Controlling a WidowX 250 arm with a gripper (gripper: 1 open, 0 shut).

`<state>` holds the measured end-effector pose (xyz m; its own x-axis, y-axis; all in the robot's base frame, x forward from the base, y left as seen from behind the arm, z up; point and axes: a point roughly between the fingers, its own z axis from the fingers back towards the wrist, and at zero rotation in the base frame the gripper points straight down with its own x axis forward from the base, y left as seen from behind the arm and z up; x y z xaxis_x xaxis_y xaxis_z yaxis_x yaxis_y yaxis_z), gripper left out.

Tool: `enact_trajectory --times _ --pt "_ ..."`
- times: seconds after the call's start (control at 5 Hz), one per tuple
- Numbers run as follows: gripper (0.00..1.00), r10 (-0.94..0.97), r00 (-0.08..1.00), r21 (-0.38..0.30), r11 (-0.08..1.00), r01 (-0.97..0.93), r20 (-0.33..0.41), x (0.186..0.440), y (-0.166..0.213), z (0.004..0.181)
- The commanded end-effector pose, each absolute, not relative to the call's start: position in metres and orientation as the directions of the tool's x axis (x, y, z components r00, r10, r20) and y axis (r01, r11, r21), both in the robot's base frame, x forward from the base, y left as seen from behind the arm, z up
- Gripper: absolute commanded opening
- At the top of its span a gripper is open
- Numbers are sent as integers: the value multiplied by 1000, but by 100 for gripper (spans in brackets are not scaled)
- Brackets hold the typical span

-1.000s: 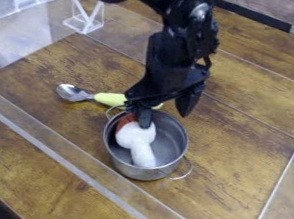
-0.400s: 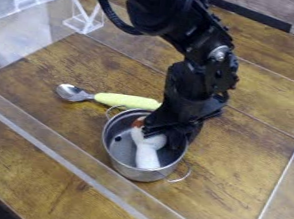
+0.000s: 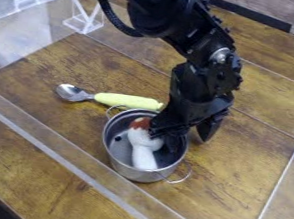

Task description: Put the mushroom in the silver pot

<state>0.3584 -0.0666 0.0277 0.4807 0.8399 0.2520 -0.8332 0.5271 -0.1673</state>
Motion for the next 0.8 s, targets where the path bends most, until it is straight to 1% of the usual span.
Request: enact_trajectory --times 0.0,0.2,0.4,0.6 --pt "100 866 430 -175 478 -860 255 352 -45 34" --pt "0 836 483 -172 533 -829 260 355 -42 39" --pt "0 801 536 -168 586 -792 265 359 -38 48" --pt "100 790 555 -167 603 -780 260 354 -40 59"
